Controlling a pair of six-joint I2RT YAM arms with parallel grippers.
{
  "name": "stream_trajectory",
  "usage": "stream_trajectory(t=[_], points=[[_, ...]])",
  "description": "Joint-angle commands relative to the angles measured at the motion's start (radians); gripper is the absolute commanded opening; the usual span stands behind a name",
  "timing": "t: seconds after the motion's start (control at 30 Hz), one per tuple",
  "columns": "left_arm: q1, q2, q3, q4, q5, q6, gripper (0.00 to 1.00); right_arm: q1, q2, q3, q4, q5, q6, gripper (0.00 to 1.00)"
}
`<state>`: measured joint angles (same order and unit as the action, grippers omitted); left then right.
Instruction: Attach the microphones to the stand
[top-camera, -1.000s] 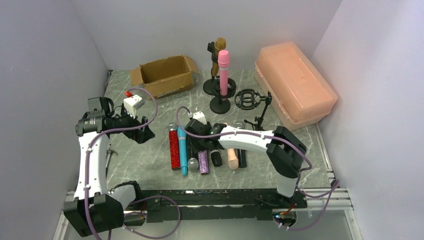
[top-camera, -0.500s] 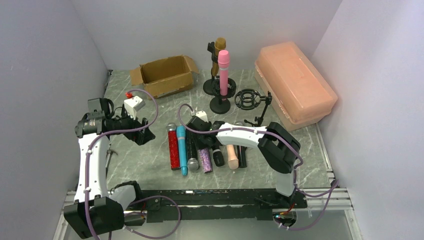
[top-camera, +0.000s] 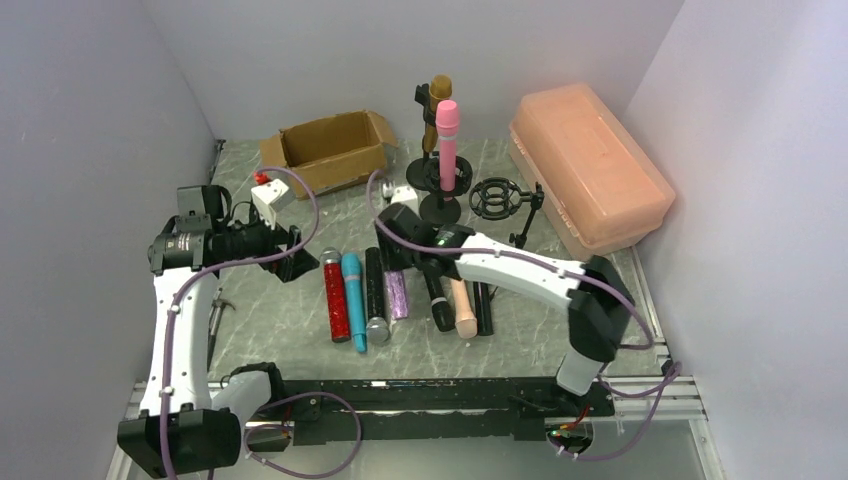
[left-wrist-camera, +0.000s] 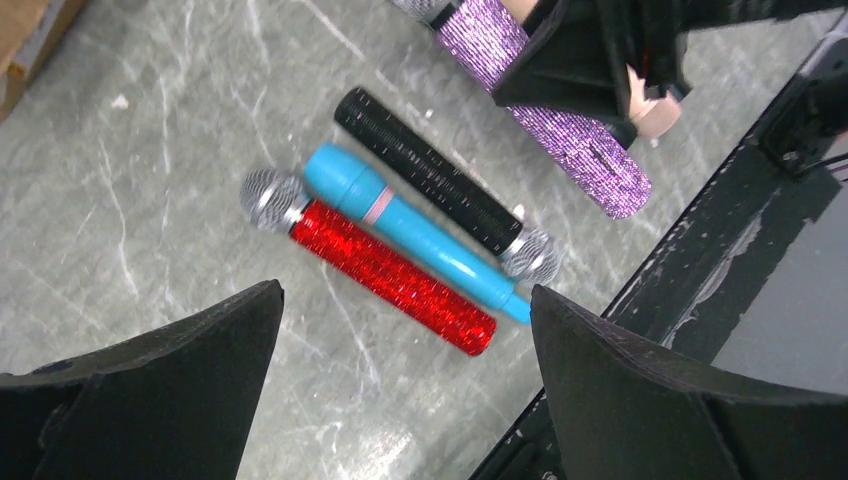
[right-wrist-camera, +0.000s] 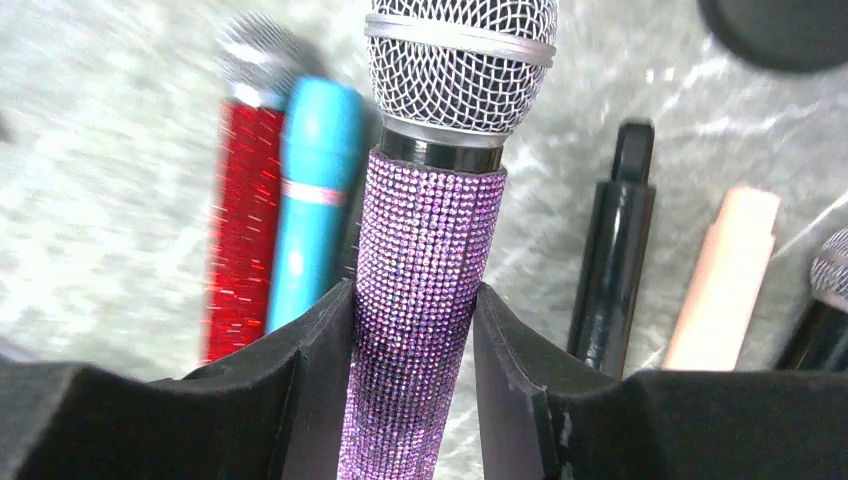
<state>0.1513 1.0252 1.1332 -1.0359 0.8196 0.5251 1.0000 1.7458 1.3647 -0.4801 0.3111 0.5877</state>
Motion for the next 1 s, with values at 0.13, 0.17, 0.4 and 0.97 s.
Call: stream_trajectory(t=[0.13,0.17,0.4,0.97], points=[[-0.087,-0.047,0.025,0.117,0.242,-0.234,0.99,0.026,-0.234,0.129,0.234,0.048,-0.025,0.00],[-0.111,-0.056,0.018,0.153,0.256,-0.275,0.99,0.039,-0.240,0.141,0.267,0.063,-0.036,0.00],[-0.213,-0.070,0.049,0.332,0.300,-0.476,0.99,0.171,-0.194,0.208,0.487,0.200,-0.173,0.00],[-0.217,-0.138,0.017,0.350,0.200,-0.347,0.07,0.186,-0.147,0.295,0.451,0.011,-0.178,0.35]])
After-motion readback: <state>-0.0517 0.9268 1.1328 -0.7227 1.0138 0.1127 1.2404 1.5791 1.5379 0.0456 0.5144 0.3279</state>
